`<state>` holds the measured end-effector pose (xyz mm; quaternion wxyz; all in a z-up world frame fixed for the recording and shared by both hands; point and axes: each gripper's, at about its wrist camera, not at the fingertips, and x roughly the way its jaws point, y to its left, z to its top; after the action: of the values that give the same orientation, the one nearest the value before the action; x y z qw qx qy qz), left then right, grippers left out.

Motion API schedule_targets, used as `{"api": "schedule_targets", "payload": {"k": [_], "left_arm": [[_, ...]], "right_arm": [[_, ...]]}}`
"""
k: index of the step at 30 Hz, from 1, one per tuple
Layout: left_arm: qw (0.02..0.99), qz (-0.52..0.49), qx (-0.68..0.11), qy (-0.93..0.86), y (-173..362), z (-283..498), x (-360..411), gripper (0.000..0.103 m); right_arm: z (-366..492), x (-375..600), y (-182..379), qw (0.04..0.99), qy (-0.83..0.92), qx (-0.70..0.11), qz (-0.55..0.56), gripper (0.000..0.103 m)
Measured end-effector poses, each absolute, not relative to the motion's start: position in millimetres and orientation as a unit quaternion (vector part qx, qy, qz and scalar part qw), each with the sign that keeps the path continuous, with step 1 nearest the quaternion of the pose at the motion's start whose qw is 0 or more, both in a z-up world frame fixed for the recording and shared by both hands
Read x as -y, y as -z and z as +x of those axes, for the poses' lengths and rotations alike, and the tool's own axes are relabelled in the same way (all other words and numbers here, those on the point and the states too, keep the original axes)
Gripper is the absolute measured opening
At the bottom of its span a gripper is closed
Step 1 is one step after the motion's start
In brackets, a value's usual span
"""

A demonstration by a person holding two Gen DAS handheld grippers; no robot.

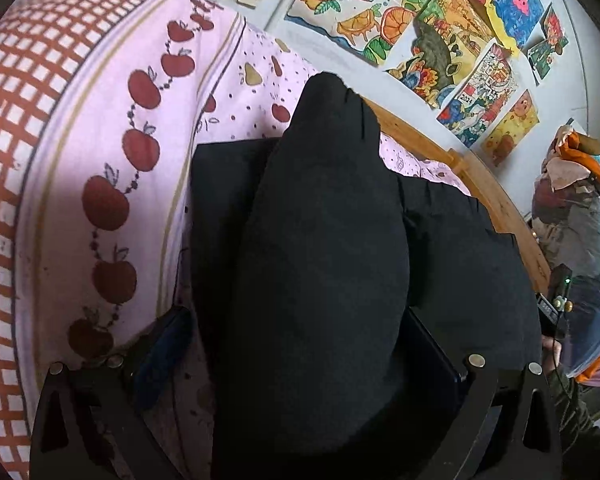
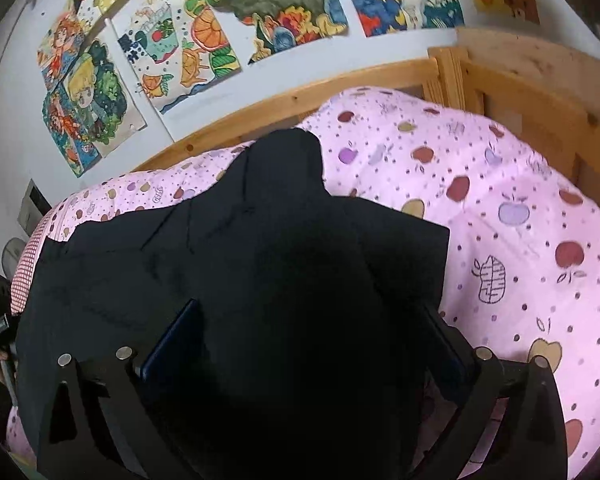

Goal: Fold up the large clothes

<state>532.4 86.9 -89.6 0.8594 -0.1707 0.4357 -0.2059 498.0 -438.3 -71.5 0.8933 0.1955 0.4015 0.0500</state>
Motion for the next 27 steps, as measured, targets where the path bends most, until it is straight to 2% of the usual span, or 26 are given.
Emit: {"api": "schedule_targets", "payload": {"k": [10, 16, 27], "left_arm": [[0.844, -0.184, -0.447, 0.232, 100.0, 537.2, -90.1, 0.103], [0.832, -0.181, -0.455, 0.260, 101.4, 537.5, -85.7, 0.103], [0.828, -0.177, -0.461, 0.266, 98.5, 537.1, -76.9, 0.103]], "right_arm": [[494.0, 453.7, 96.1, 0.867, -0.083, -0.408, 0.274, 0.102], [487.0, 425.3, 97.1, 0.873, -0.138, -0.401, 0.241, 0.102], [496.4, 424.3, 108.1, 0.862, -0.138, -0.411, 0.263, 0.102]]}}
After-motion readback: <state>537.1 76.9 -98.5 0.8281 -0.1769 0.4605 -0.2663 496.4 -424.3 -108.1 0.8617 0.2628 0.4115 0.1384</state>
